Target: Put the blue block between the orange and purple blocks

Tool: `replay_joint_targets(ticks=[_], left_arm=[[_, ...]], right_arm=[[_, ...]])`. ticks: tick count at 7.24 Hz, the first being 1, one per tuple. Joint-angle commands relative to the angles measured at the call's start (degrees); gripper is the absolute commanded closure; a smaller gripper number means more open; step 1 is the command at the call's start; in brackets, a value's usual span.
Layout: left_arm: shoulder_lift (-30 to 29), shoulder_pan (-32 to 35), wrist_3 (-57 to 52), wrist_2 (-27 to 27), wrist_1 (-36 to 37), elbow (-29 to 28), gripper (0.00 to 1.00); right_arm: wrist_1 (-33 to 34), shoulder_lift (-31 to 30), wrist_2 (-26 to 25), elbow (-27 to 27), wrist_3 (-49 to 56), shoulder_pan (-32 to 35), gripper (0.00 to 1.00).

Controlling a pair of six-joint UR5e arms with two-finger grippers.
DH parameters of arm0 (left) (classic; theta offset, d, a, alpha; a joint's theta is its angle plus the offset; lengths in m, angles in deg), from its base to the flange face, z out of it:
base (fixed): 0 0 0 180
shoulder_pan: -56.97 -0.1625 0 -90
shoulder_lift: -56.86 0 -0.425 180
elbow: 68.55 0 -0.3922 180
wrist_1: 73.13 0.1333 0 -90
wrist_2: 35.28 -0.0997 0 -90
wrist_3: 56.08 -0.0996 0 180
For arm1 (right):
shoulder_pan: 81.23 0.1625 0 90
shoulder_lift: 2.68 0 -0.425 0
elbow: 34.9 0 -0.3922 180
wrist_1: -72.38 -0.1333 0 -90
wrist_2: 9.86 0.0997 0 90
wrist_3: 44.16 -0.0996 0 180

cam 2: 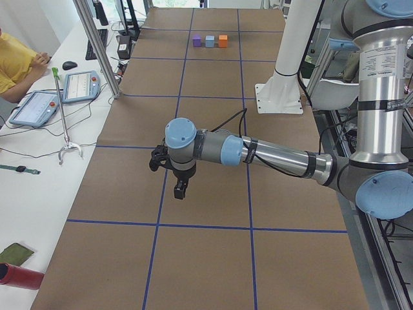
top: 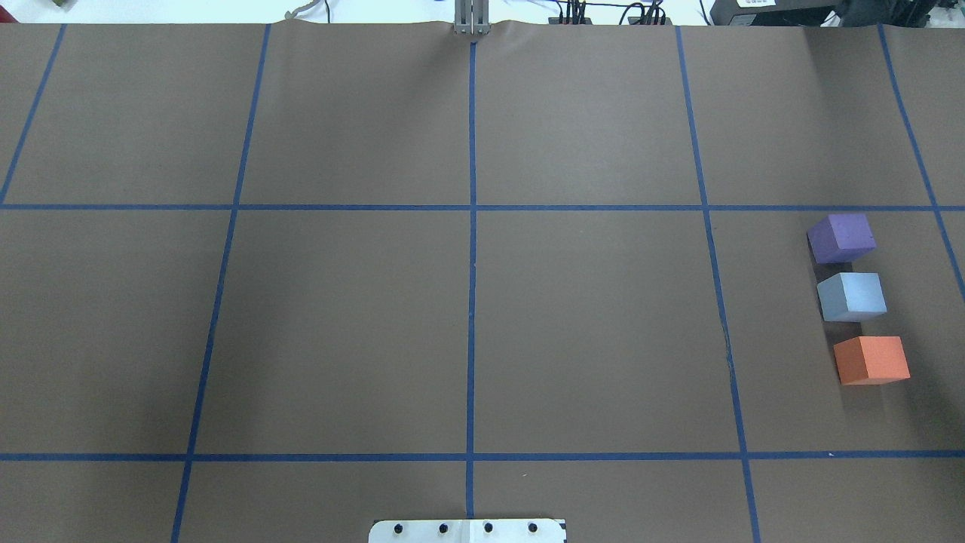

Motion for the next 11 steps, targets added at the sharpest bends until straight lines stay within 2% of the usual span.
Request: replay_joint_targets(ticks=[1, 3, 6, 11], left_arm=[[0.04, -0.09, 1.07, -0.02, -0.6, 0.98, 0.0], [-0.31, -0.18, 1.07, -0.02, -2.17, -0.07, 0.0], [-0.31, -0.18, 6.16, -0.02, -4.89, 1.6, 0.0], [0.13, -0.35, 6.0, -0.81, -5.17, 0.64, 0.0]], right_arm=[[0.1, 0.78, 0.39, -0.49, -0.07, -0.81, 0.0], [-0.16, 0.96, 1.45, -0.75, -1.81, -1.95, 0.0], [0.1, 1.75, 1.98, -1.19, -2.62, -2.31, 0.0], [-0.43, 1.75, 2.07, -2.5, -2.53, -2.31, 0.0]])
